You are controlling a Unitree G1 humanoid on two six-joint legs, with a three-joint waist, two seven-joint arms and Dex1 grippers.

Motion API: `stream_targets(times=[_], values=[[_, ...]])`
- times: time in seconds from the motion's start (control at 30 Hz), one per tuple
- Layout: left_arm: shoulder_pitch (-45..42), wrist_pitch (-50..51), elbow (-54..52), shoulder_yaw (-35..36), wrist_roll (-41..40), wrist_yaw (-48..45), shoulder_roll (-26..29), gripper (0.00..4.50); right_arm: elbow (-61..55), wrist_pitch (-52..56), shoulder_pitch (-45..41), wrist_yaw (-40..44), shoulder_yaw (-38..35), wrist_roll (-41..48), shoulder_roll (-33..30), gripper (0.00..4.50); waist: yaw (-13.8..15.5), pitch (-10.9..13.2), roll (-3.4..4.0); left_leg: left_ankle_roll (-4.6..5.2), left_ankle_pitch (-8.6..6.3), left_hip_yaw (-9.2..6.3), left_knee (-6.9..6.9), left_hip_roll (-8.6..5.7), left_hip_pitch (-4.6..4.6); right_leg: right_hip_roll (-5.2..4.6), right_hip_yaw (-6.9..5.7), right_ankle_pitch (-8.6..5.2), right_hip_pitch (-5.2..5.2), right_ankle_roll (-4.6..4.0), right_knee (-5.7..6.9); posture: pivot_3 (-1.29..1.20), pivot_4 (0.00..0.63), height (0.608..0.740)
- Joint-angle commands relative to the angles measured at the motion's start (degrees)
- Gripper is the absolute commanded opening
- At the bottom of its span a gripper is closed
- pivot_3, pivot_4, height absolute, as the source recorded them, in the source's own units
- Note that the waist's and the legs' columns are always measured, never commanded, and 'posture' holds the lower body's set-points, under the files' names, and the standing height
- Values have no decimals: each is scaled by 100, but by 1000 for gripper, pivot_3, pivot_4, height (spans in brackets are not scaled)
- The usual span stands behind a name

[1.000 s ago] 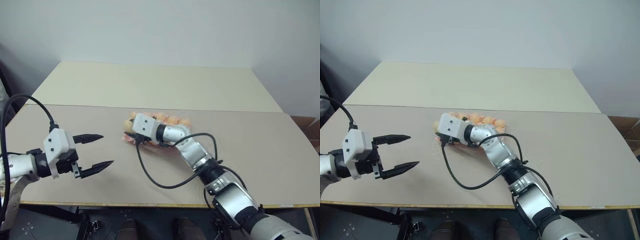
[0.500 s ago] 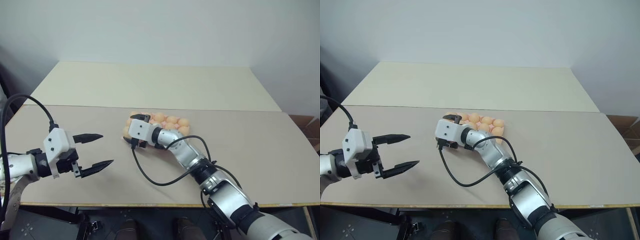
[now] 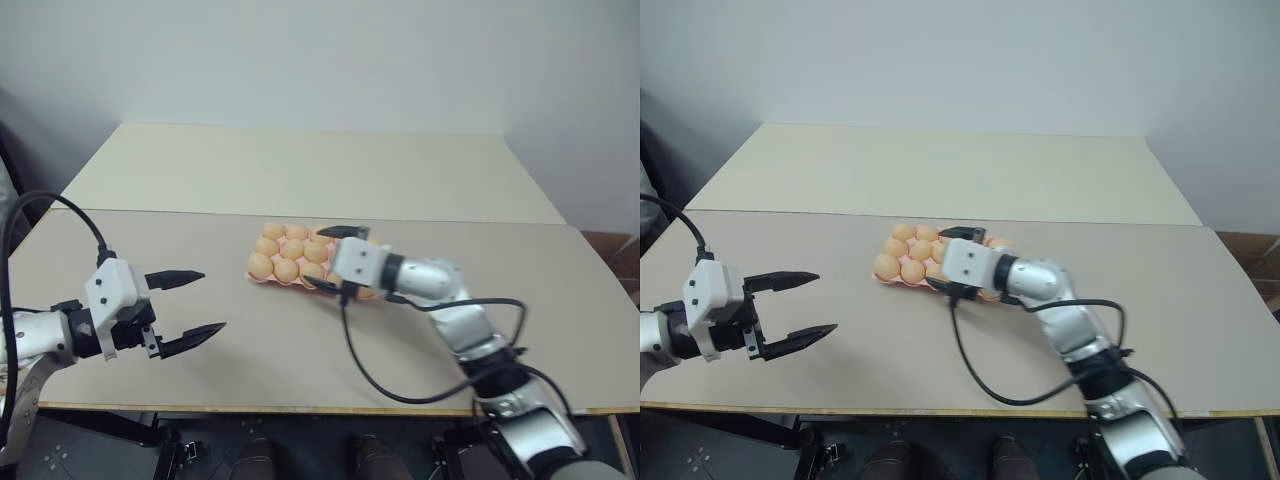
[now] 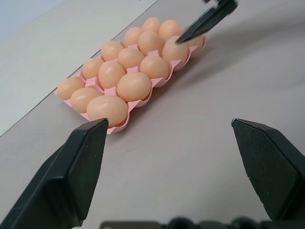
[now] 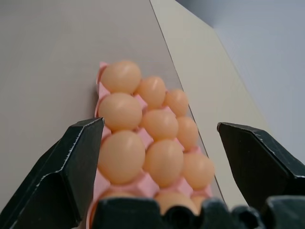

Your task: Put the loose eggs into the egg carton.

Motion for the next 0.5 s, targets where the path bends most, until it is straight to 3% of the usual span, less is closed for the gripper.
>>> stream_targets(times=[0.03,0.13,0.5], values=[[23,124,-109,249,-212,-140,171,4500,-681,340,358,691,-628,677,-726,4429,1,0,0,0,0,0,0,1,2,0,0,-1,2,0,-1,0,150,740],[127,185,-194,379,-314,-207,204,4500,-890,346,859,1169,-1108,1101,-1472,4429,12,1,1,0,-1,2,0,-2,0,-5,1,-17,2,-23,-6,0,150,740],[507,173,-430,785,-445,-158,76,4500,-252,252,1577,2119,-2281,1644,-3117,4429,12,1,1,-1,-1,6,1,-7,9,-15,3,-24,12,-31,-12,0,150,740]])
